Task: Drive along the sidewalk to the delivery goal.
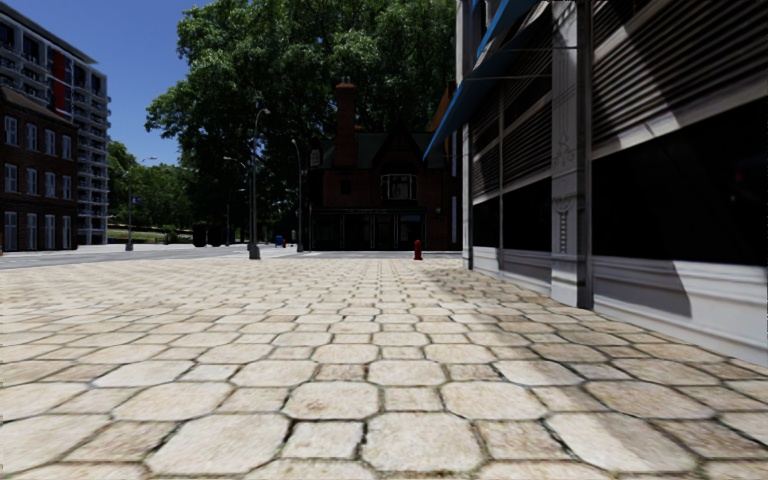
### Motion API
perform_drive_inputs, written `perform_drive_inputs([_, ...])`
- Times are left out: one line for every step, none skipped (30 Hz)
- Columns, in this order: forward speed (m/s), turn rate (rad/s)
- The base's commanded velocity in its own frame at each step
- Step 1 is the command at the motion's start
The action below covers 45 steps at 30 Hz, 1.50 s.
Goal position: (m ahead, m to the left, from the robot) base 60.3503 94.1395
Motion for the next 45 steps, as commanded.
perform_drive_inputs([1.77, 0.00])
perform_drive_inputs([1.77, 0.00])
perform_drive_inputs([1.77, 0.00])
perform_drive_inputs([1.77, 0.00])
perform_drive_inputs([1.77, 0.00])
perform_drive_inputs([1.77, 0.00])
perform_drive_inputs([1.77, 0.00])
perform_drive_inputs([1.77, 0.00])
perform_drive_inputs([1.77, 0.00])
perform_drive_inputs([1.77, 0.00])
perform_drive_inputs([1.77, 0.00])
perform_drive_inputs([1.77, 0.00])
perform_drive_inputs([1.77, 0.00])
perform_drive_inputs([1.77, 0.00])
perform_drive_inputs([1.77, 0.00])
perform_drive_inputs([1.77, 0.00])
perform_drive_inputs([1.77, 0.00])
perform_drive_inputs([1.77, 0.00])
perform_drive_inputs([1.77, 0.00])
perform_drive_inputs([1.77, 0.00])
perform_drive_inputs([1.77, 0.00])
perform_drive_inputs([1.77, 0.00])
perform_drive_inputs([1.77, 0.00])
perform_drive_inputs([1.77, 0.00])
perform_drive_inputs([1.77, 0.00])
perform_drive_inputs([1.77, 0.00])
perform_drive_inputs([1.77, 0.00])
perform_drive_inputs([1.77, 0.00])
perform_drive_inputs([1.77, 0.00])
perform_drive_inputs([1.77, 0.00])
perform_drive_inputs([1.77, 0.00])
perform_drive_inputs([1.77, 0.00])
perform_drive_inputs([1.77, 0.00])
perform_drive_inputs([1.77, 0.00])
perform_drive_inputs([1.77, 0.00])
perform_drive_inputs([1.77, 0.00])
perform_drive_inputs([1.77, 0.00])
perform_drive_inputs([1.77, 0.00])
perform_drive_inputs([1.77, 0.00])
perform_drive_inputs([1.77, 0.00])
perform_drive_inputs([1.77, 0.00])
perform_drive_inputs([1.77, 0.00])
perform_drive_inputs([1.77, 0.00])
perform_drive_inputs([1.77, 0.00])
perform_drive_inputs([1.77, 0.00])
